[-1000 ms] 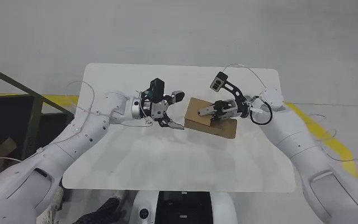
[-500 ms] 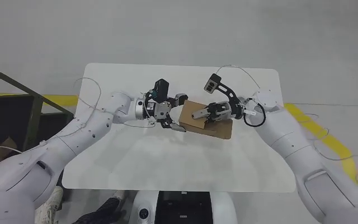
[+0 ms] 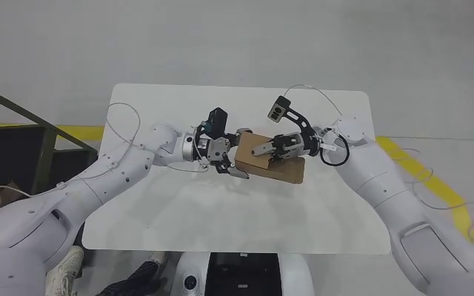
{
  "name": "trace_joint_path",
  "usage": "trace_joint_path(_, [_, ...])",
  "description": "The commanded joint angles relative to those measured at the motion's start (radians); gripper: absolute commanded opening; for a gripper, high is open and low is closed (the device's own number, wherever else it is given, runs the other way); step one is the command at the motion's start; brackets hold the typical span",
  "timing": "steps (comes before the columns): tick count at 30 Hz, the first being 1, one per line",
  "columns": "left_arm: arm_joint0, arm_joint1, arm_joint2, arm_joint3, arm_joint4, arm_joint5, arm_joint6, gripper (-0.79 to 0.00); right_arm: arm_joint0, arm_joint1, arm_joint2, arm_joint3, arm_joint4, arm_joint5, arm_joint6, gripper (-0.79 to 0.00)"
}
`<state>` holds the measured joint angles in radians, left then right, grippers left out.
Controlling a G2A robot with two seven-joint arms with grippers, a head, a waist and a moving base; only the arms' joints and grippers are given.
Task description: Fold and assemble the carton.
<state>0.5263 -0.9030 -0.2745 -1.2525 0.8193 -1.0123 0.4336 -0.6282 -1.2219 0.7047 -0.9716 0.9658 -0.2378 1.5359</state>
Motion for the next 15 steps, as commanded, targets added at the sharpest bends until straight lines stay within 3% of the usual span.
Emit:
trace_joint_path(1, [-0.006, 0.000, 0.012, 0.005, 0.000, 0.000, 0.009, -0.018, 0.001, -0.001, -0.001, 0.002, -0.001, 0.001, 0.000, -0.785])
trace_joint_path(6, [-0.018, 0.002, 0.037, 0.013, -0.004, 0.000, 0.026, -0.095, 0.004, -0.004, -0.003, 0.007, 0.000, 0.002, 0.000, -0.785])
trace_joint_path(8, [-0.023, 0.003, 0.046, 0.015, -0.008, 0.000, 0.034, -0.215, 0.005, -0.005, -0.004, 0.009, 0.000, 0.001, 0.000, -0.785])
trace_joint_path(11, [-0.030, 0.004, 0.058, 0.017, -0.010, 0.000, 0.042, -0.256, 0.006, -0.007, -0.005, 0.012, 0.000, -0.001, 0.000, -0.720])
trace_joint_path(15, [-0.035, 0.006, 0.072, 0.020, -0.016, 0.000, 0.056, -0.231, 0.007, -0.010, -0.006, 0.015, 0.003, -0.002, 0.000, -0.542])
